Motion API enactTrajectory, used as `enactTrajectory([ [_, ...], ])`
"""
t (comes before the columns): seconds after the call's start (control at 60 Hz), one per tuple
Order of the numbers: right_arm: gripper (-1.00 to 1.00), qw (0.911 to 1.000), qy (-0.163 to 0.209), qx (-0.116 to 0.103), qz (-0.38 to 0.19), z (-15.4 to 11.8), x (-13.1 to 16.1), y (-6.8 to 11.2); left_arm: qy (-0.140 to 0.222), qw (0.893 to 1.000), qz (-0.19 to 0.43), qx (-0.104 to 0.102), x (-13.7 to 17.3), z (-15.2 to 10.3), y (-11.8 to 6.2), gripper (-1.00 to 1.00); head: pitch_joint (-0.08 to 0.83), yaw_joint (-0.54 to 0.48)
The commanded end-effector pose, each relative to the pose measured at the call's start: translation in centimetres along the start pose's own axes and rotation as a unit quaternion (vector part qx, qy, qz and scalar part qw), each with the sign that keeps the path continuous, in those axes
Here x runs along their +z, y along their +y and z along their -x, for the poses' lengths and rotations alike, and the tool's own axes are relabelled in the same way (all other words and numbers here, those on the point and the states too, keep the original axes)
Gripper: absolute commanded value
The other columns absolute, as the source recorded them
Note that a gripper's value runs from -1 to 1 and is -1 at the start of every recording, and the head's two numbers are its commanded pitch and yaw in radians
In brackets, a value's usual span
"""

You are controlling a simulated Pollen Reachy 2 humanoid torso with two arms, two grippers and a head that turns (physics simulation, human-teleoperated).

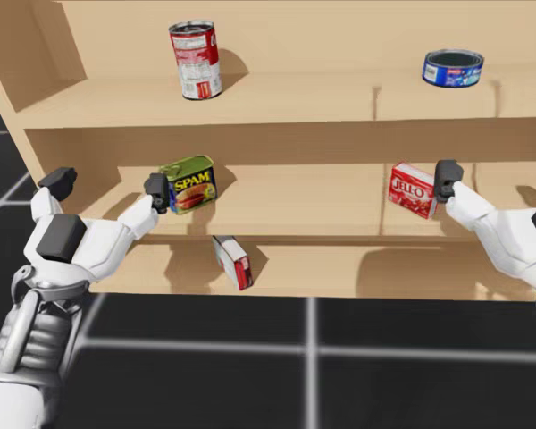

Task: Retrieve the pudding box from the shelves.

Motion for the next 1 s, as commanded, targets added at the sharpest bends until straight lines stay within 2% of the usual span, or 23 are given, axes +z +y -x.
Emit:
enactTrajectory([
  [0.017,-1.0,1.0,0.001,-0.002,0.0,0.1,-0.1,0.0,-0.003,1.0,0.0,0.002,0.0,0.0,0.0,-1.0,0.549,0.16],
  [0.133,-1.0,1.0,0.002,-0.003,0.0,0.1,-0.1,0.0,-0.004,1.0,0.002,0.002,0.0,0.0,-0.1,-1.0,0.579,0.2],
  [0.35,-1.0,1.0,0.003,-0.004,0.001,0.1,-0.1,0.0,-0.015,1.0,0.008,0.01,0.4,-0.9,-0.8,-1.0,0.59,0.2],
  [0.433,-1.0,1.0,0.005,-0.006,0.004,0.2,-0.1,-0.2,-0.021,0.999,0.01,0.03,1.5,-2.4,-1.1,-1.0,0.593,0.19],
  [0.517,-1.0,0.9999,0.005,-0.007,0.006,0.2,-0.2,-0.3,-0.018,0.999,0.013,0.031,2.7,-3.5,-1.9,-1.0,0.599,0.19],
  [0.583,-1.0,0.9999,0.004,-0.007,0.006,0.2,-0.2,-0.2,-0.019,0.999,0.014,0.042,3.8,-4.6,-2.8,-1.0,0.605,0.19],
  [0.633,-1.0,1.0,0.003,-0.006,0.006,0.2,-0.2,-0.2,-0.018,0.998,0.02,0.058,4.6,-5.2,-3.3,-1.0,0.607,0.19],
  [0.717,-1.0,0.9999,0.003,-0.007,0.007,0.3,-0.2,-0.3,-0.012,0.996,0.028,0.079,6.0,-6.3,-4.4,-1.0,0.612,0.19],
  [0.8,-1.0,0.9999,0.003,-0.01,0.008,0.2,-0.2,-0.4,0.004,0.996,0.035,0.088,7.2,-6.7,-5.1,-1.0,0.614,0.2],
  [0.867,-1.0,0.9999,0.002,-0.01,0.008,0.2,-0.1,-0.4,0.015,0.995,0.047,0.092,8.2,-6.5,-5.6,-1.0,0.616,0.2],
  [1.0,-1.0,1.0,0.002,-0.006,0.007,0.2,-0.2,-0.4,0.046,0.993,0.065,0.082,10.0,-4.8,-6.6,-1.0,0.622,0.19],
])
